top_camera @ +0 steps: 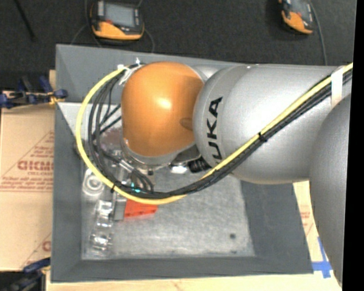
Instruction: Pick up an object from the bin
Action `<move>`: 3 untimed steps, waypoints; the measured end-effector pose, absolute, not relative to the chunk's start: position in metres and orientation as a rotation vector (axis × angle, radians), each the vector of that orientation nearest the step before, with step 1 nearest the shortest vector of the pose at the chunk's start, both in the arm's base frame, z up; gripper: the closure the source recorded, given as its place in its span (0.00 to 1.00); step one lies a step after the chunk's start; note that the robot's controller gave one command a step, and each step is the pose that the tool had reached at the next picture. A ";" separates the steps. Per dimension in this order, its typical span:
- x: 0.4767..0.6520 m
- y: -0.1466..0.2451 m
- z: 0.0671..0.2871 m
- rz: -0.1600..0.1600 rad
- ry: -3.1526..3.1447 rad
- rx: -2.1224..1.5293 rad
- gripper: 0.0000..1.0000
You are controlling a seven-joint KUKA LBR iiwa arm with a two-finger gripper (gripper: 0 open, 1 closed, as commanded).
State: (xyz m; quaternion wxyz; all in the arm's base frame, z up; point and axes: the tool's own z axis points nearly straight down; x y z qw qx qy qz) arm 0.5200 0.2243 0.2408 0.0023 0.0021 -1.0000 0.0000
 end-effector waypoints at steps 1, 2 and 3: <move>0.583 0.116 0.150 0.006 -3.087 0.581 0.00; 0.575 0.121 0.069 0.000 -2.992 0.951 0.00; 0.577 0.122 0.071 -0.003 -2.997 0.947 1.00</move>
Offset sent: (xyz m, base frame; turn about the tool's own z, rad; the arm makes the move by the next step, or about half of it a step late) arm 0.0623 -0.1043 -0.0897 -0.3740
